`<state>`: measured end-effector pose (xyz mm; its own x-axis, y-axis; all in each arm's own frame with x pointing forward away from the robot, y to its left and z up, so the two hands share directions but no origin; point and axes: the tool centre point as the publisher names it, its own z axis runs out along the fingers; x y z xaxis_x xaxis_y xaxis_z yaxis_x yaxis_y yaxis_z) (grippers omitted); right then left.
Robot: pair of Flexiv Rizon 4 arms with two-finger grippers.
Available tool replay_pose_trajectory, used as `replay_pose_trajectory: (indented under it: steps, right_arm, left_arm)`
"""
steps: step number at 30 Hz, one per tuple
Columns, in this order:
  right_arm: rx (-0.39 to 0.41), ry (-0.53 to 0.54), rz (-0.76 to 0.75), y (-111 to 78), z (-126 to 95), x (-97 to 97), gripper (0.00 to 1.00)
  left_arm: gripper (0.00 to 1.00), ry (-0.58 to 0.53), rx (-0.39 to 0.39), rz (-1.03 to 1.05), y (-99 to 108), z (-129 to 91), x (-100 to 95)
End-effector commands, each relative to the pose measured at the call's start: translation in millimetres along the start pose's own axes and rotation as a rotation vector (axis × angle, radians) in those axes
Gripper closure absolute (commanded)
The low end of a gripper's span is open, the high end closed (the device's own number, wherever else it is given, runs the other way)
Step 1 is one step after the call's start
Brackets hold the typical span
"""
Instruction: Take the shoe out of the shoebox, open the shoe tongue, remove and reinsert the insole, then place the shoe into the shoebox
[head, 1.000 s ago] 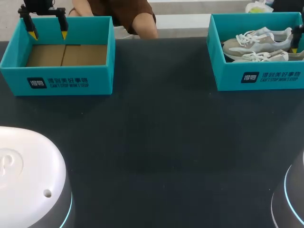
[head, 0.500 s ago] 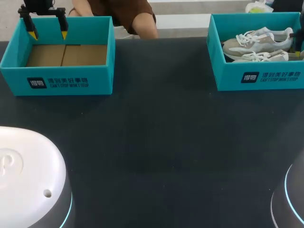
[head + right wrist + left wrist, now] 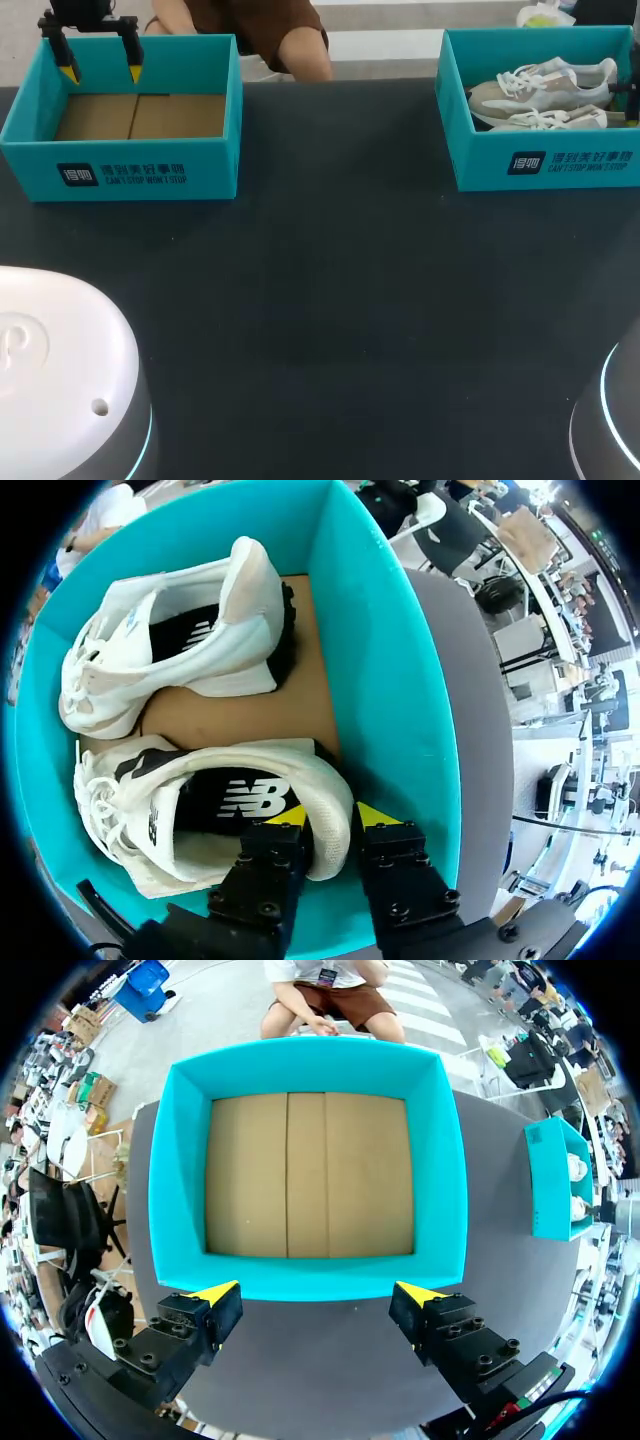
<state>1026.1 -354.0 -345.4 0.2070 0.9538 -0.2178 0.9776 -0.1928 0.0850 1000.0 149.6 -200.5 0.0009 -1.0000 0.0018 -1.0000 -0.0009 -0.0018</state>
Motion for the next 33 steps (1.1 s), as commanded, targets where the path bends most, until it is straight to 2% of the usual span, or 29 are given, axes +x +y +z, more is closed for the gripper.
replay_pose_trajectory:
  steps: [1,4,8,18,26,33]
  right_arm:
    - [0.003,-0.007,0.011,5.5,-1,0.1,1.0]
    - [-0.001,-0.013,0.021,5.8,-7,-4.2,1.0]
    - [0.025,-0.025,0.043,5.2,-26,-12.9,1.0]
    - [0.053,-0.07,0.045,10.7,-99,-30.2,1.0]
    - [0.049,-0.045,0.099,16.8,-155,-34.2,1.0]
    - [0.038,-0.015,0.137,10.8,-192,-31.7,1.0]
  left_arm:
    - [0.0,-0.001,-0.001,0.0,0,0,-0.1]
    - [0.0,-0.001,-0.001,0.0,0,0,-0.1]
    - [0.0,-0.001,-0.001,0.0,0,0,-0.1]
    - [0.0,-0.001,-0.001,0.0,0,0,-0.1]
    - [0.0,-0.001,-0.001,0.0,0,0,-0.1]
    - [0.0,-0.001,-0.001,0.0,0,0,-0.1]
